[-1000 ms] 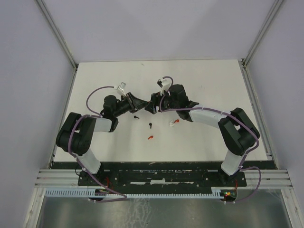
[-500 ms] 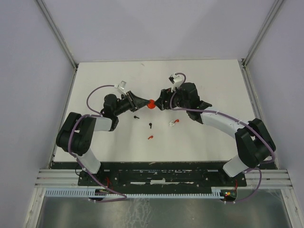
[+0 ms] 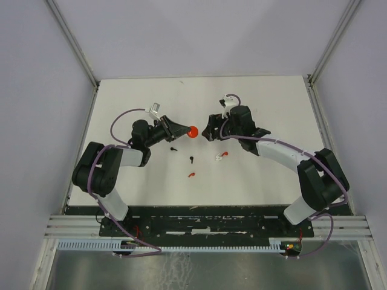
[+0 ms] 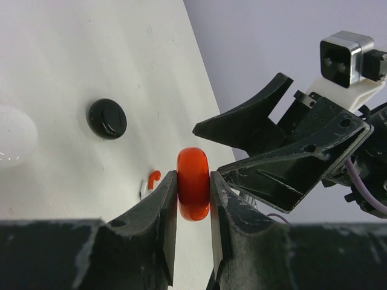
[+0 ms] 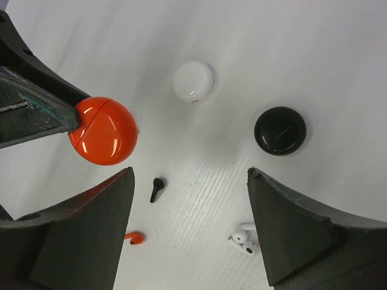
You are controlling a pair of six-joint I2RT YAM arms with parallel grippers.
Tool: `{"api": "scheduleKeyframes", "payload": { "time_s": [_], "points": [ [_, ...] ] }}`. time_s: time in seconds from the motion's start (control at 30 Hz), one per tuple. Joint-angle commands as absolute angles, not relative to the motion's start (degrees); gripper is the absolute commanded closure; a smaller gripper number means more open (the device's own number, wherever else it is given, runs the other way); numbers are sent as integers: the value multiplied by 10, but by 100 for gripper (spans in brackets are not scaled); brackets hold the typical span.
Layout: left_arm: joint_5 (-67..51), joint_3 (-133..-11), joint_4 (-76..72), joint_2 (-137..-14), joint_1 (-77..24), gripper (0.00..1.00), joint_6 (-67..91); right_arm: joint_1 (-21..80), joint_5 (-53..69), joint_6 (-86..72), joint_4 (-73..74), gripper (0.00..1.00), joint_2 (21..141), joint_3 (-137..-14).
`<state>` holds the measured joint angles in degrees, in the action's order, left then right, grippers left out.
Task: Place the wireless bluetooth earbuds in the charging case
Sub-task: Pick up the charging case at the center of the board, then open the charging case.
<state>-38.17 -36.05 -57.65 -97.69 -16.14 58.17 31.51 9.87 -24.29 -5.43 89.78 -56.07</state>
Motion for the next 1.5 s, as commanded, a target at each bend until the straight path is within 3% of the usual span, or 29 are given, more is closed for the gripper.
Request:
{"api": "scheduleKeyframes", "payload": {
  "time_s": [0.0,1.03,1.27,1.47],
  "points": [
    [-401,-377,-618,-980,-159,97,600,322,116,-258,-69,17,913,-596],
    [-411,-371,-600,-944,-160,97,605,345,84,-256,-42,16,1001,-671],
    [-376,-363,-573,-922,-127,97,620,347,21,-249,28,17,956,-634],
    [-371,-323,-667,-942,-102,97,686,378,-44,-219,91,20,945,-626]
  ]
}}
